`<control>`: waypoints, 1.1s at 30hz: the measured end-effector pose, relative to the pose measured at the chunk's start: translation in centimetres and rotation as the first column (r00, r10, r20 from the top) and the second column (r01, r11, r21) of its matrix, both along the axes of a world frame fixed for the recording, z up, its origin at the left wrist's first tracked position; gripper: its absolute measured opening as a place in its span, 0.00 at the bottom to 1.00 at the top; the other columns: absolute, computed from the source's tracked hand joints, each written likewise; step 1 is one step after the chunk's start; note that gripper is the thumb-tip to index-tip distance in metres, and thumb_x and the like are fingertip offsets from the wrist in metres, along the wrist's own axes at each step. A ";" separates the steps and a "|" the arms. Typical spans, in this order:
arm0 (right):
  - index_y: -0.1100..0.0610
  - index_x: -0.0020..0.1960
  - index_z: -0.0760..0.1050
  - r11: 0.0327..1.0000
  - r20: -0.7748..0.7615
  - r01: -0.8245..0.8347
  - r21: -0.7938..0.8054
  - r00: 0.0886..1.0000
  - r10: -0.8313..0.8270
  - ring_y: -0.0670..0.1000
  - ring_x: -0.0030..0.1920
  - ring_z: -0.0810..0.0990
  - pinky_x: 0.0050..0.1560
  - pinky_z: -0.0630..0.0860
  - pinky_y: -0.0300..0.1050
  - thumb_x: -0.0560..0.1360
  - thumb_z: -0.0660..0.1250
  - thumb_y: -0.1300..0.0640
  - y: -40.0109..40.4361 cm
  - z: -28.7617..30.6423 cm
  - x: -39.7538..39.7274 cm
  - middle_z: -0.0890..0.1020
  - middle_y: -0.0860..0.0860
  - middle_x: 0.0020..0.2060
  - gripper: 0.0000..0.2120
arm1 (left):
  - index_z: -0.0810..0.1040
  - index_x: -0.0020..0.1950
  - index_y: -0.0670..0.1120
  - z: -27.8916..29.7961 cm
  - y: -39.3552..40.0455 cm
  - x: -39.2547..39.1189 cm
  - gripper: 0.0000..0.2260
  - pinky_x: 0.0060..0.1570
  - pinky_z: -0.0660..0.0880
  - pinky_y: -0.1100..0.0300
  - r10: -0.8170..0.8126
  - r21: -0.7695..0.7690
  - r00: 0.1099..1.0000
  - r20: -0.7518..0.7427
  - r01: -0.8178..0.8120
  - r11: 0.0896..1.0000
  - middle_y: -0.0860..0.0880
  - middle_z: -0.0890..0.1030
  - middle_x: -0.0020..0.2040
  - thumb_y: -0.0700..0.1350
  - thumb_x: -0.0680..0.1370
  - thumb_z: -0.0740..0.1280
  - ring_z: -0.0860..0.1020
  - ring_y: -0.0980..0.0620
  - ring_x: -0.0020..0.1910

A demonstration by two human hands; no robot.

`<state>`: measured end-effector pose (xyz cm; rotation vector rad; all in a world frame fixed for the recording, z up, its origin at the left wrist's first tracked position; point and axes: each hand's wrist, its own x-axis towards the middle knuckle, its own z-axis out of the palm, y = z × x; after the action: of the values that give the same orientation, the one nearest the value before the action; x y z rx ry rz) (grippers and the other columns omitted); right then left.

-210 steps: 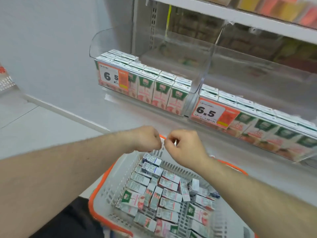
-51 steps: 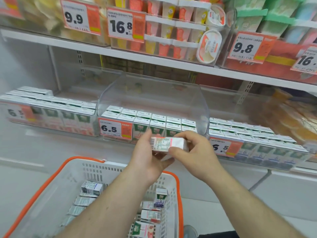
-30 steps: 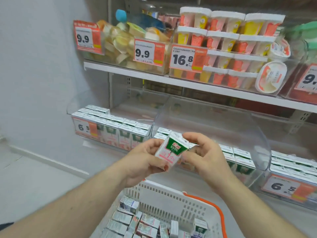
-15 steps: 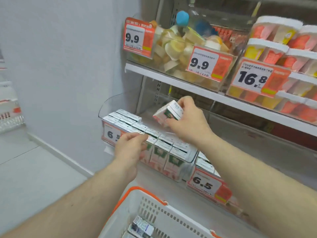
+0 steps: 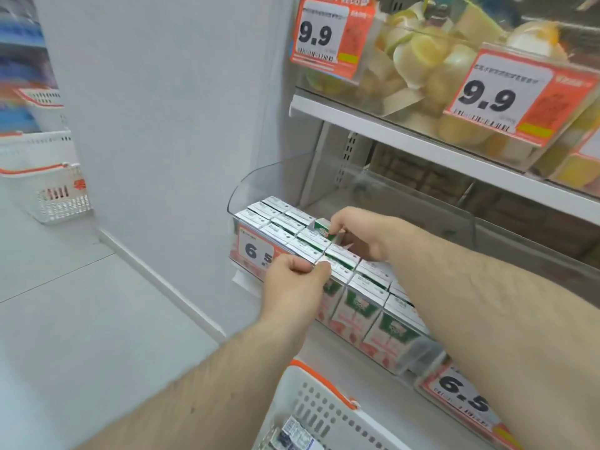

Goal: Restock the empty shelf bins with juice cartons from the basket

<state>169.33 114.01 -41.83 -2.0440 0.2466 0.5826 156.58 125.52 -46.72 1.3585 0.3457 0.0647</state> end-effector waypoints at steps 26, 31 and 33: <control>0.58 0.28 0.71 0.831 0.856 0.222 -0.510 0.034 0.516 0.58 0.28 0.71 0.32 0.71 0.49 0.67 0.59 0.56 -2.6 -0.8 -17.6 0.73 0.52 0.23 0.11 | 0.72 0.32 0.48 -0.9 -1.7 -6.2 0.10 0.29 0.65 0.59 -0.567 0.887 0.820 0.078 0.203 0.415 0.53 0.74 0.27 0.47 0.72 0.67 0.75 0.49 0.33; 0.59 0.31 0.77 0.921 0.890 0.118 -0.372 0.326 0.318 0.53 0.29 0.74 0.32 0.72 0.46 0.68 0.58 0.53 -6.0 -7.2 -24.7 0.74 0.48 0.25 0.14 | 0.74 0.38 0.50 -4.4 -2.6 -8.8 0.04 0.41 0.75 0.56 -0.733 0.943 0.664 -0.148 0.319 0.099 0.53 0.79 0.36 0.47 0.73 0.66 0.78 0.48 0.42; 0.58 0.31 0.76 0.938 0.831 0.149 -0.312 0.522 0.193 0.53 0.29 0.73 0.32 0.72 0.46 0.68 0.59 0.54 -8.1 -10.0 -26.3 0.72 0.47 0.24 0.13 | 0.70 0.34 0.54 -6.1 -3.0 -9.5 0.09 0.45 0.76 0.57 -0.737 0.934 0.637 -0.226 0.356 0.022 0.56 0.77 0.37 0.46 0.73 0.66 0.77 0.49 0.44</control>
<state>143.00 105.93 -51.80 -2.4249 -0.3105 -0.5730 147.12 122.56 -52.77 2.6002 -0.7731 -0.2356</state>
